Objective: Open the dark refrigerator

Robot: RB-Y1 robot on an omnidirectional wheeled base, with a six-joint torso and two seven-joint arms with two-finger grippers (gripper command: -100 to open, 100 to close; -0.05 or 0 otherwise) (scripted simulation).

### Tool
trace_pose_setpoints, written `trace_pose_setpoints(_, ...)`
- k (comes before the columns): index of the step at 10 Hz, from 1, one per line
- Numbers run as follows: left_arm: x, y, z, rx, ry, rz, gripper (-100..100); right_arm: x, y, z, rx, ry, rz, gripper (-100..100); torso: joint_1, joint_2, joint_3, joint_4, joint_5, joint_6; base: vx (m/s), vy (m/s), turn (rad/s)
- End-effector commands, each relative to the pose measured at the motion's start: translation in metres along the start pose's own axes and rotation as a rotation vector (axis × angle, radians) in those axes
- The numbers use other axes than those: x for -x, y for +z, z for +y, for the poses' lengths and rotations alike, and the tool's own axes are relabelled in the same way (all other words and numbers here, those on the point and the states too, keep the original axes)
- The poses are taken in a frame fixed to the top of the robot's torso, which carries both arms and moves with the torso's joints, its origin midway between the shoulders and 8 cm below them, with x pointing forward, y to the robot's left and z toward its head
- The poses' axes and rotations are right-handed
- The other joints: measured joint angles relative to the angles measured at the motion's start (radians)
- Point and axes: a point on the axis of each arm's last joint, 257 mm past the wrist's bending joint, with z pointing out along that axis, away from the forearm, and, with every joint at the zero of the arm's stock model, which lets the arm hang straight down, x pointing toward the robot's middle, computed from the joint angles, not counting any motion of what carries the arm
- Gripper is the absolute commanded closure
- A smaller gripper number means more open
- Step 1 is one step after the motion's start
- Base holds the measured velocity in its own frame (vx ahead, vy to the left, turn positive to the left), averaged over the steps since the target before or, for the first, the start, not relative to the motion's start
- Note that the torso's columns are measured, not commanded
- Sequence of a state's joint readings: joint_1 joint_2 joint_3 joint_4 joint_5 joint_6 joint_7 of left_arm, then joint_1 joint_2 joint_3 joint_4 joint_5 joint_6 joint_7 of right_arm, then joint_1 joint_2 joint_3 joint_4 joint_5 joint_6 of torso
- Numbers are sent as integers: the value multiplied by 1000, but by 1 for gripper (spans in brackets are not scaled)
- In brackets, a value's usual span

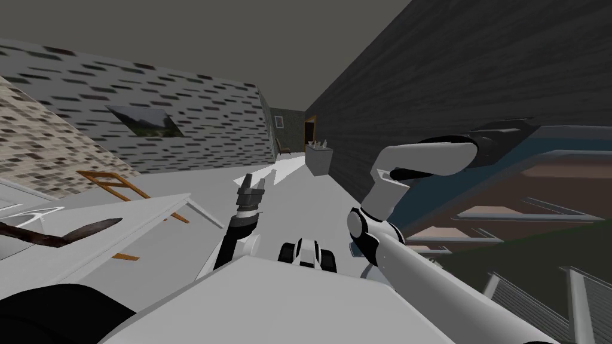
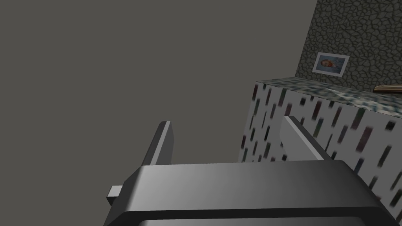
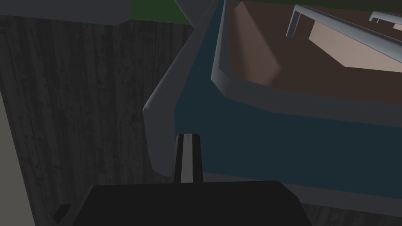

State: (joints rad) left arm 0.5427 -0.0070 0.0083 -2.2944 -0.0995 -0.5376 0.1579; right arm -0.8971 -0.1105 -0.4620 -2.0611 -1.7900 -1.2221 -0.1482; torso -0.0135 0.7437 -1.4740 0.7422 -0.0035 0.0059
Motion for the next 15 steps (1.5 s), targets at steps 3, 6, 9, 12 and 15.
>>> trace_pose_setpoints(3,0,0,0,0,0,0,0,-37,11,-14,-25,-15,121,100,7,2,1,2,4,-1,274,85,-28)
trace_pose_setpoints(6,0,0,0,0,0,0,0,-42,12,-12,-18,-21,137,100,18,1,1,0,8,-5,211,82,-25)
trace_pose_setpoints(9,0,0,0,0,0,0,0,-62,15,-8,28,110,131,-100,9,-4,-1,-3,2,-5,108,-18,-4)
trace_pose_setpoints(12,0,0,0,0,0,0,0,-75,16,-4,61,203,123,-100,13,-6,-3,-5,3,-6,102,-39,-2)
trace_pose_setpoints(15,0,0,0,0,0,0,0,-88,16,0,91,297,113,-100,14,-6,-2,-4,4,-6,110,-28,-4)
